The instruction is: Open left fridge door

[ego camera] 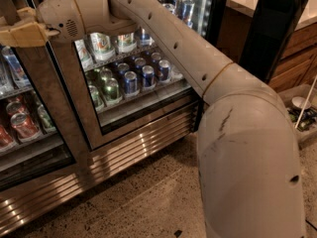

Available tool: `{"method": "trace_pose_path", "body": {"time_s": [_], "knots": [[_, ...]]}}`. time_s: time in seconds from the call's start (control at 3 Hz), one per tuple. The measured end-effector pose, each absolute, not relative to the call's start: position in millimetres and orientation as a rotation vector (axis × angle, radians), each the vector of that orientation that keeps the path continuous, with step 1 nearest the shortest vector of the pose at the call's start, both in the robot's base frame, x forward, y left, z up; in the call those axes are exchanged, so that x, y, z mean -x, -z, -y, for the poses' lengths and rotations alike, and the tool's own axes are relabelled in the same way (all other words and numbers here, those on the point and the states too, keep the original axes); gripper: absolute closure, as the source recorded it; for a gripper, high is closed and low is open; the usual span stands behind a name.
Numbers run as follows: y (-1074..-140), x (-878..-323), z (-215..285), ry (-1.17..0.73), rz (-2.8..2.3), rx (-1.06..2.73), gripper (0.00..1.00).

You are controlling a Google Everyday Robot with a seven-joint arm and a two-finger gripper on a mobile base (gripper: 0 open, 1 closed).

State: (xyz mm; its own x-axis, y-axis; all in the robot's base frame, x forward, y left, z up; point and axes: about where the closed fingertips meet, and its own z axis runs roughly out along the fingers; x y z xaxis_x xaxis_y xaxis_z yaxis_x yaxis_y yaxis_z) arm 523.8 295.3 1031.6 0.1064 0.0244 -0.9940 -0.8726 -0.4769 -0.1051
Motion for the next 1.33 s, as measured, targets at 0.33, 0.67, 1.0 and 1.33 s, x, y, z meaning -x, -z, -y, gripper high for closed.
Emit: {"method": "trace_pose_path", "body": {"time_s": [0.33, 0.67, 1.0, 1.33], "knots": [[-1031.6, -523.7, -295.3, -1.474, -0.850, 1.616, 1.00], [-1031.0, -520.5, -293.2, -1.475, -0.848, 1.620, 1.00], [-1042.0, -512.3, -285.9, -1.454, -0.823, 1.604, 1.00], [-1042.0, -512.3, -286.0, -1.454, -0.823, 1.604, 1.00]]}}
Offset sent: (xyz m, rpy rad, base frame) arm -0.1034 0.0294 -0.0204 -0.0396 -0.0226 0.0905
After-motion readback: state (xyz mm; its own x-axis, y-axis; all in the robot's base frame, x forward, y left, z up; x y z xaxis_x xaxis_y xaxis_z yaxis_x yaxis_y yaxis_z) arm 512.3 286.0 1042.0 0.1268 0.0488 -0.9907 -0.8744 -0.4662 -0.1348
